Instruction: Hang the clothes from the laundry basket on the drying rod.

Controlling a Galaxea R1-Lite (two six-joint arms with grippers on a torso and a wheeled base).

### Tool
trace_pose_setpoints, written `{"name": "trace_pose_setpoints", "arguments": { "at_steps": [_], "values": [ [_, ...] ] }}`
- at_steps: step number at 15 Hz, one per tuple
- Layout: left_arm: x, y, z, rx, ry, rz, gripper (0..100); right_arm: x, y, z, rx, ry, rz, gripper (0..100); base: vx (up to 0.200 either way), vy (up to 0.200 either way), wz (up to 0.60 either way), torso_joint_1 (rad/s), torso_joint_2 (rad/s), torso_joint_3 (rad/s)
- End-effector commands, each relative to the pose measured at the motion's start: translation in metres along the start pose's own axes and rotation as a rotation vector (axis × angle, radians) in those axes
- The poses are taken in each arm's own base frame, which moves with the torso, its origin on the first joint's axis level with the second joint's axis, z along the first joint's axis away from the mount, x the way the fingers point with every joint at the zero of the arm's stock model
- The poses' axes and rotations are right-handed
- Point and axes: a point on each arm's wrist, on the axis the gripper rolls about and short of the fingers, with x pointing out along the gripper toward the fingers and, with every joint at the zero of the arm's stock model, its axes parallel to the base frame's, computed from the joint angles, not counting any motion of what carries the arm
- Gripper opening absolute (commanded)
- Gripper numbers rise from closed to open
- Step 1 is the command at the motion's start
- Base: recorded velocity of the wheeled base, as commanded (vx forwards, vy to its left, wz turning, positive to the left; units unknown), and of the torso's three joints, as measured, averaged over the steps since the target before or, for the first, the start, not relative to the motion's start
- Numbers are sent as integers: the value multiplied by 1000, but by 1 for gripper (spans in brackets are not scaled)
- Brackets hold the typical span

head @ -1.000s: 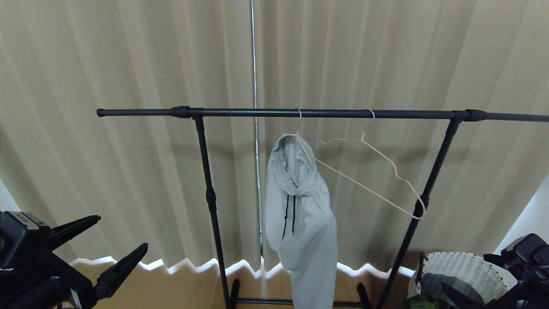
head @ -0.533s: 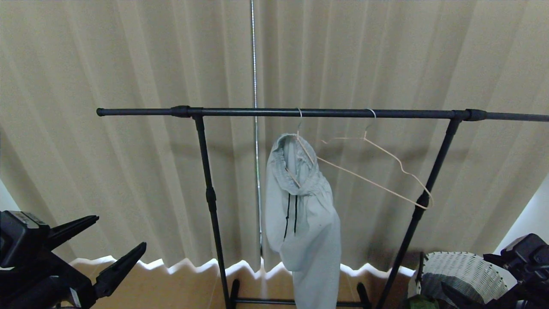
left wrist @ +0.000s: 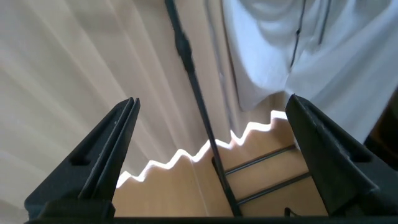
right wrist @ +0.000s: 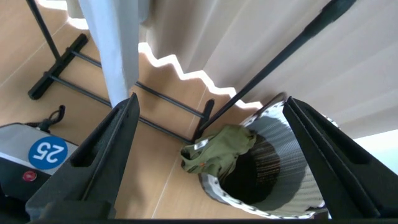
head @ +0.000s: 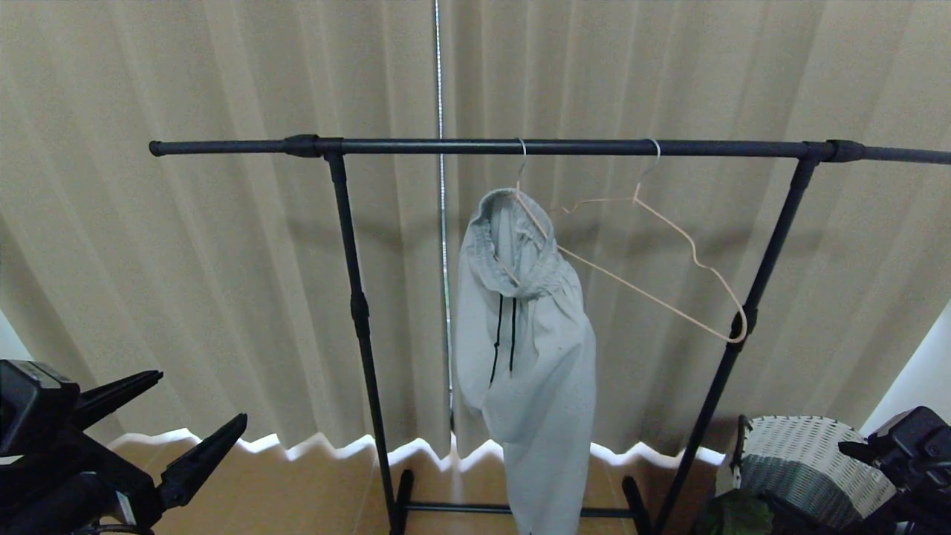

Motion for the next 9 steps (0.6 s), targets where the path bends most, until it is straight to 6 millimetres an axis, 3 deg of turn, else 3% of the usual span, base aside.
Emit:
{"name": "trace_pose_setpoints", "arguments": {
  "at_steps": [1, 9],
  "values": [
    [-1, 2, 0, 0, -1, 17, 100, 0, 0, -1, -1, 4, 1, 100, 0, 0, 0, -217, 505, 261],
    [-1, 0, -2, 7, 4, 3, 100, 0, 0, -2, -15, 9, 3, 100, 0, 0, 0, -220, 490, 266]
  ]
}}
